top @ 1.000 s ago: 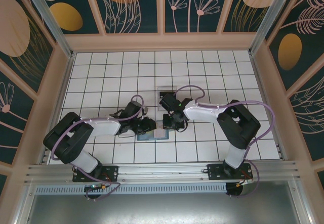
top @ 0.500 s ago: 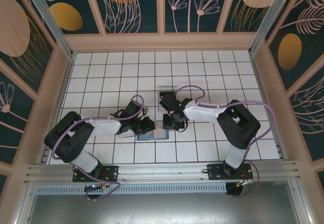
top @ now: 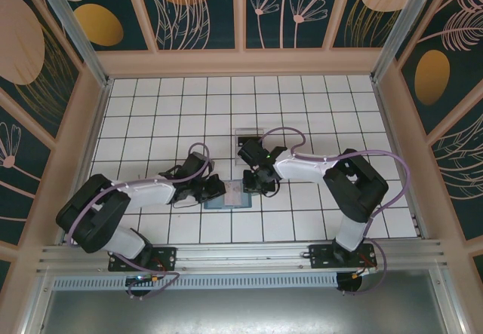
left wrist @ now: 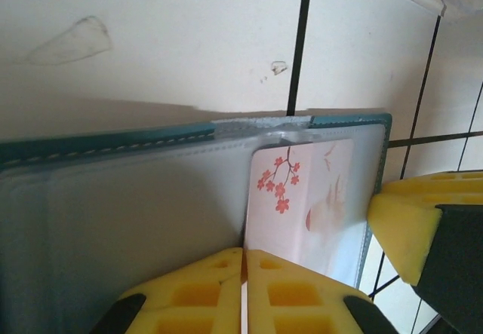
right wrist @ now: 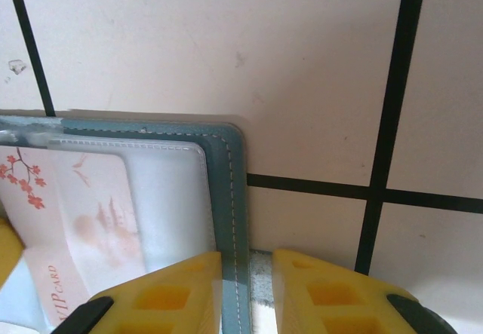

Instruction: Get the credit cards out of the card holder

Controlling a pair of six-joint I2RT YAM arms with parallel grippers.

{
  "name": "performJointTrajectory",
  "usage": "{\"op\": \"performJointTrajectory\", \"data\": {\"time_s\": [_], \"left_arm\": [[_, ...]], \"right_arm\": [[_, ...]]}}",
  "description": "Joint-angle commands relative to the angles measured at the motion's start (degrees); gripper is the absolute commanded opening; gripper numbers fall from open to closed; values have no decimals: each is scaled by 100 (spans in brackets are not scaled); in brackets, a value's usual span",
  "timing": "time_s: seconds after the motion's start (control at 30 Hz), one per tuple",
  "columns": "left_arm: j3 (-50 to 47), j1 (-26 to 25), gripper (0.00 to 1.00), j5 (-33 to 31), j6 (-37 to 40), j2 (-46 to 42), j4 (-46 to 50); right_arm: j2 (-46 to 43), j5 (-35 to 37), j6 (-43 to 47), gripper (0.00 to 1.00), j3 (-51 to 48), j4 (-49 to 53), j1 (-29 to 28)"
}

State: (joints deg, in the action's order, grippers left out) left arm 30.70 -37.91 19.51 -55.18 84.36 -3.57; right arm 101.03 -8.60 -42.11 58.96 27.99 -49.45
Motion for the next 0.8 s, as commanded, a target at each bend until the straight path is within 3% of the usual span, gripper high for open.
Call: {"op": "performJointTrajectory", "data": {"time_s": [0.0,0.2,0.47,0.77], "left_arm": [[-108,26,9,-307,-6,-277,415],[-134,21,8,-262,-10,-581,496],[26,27,22,411,-145,-356,-161],[432,23,28,221,-101,56,45]], "right_arm": [[37,196,1,24,-137,314,-35],[6,211,-4,24,-157,309,-31],[-22,205,-6,24,-93,340,-30],[-226,288,-39,25,63,477,-65]]}}
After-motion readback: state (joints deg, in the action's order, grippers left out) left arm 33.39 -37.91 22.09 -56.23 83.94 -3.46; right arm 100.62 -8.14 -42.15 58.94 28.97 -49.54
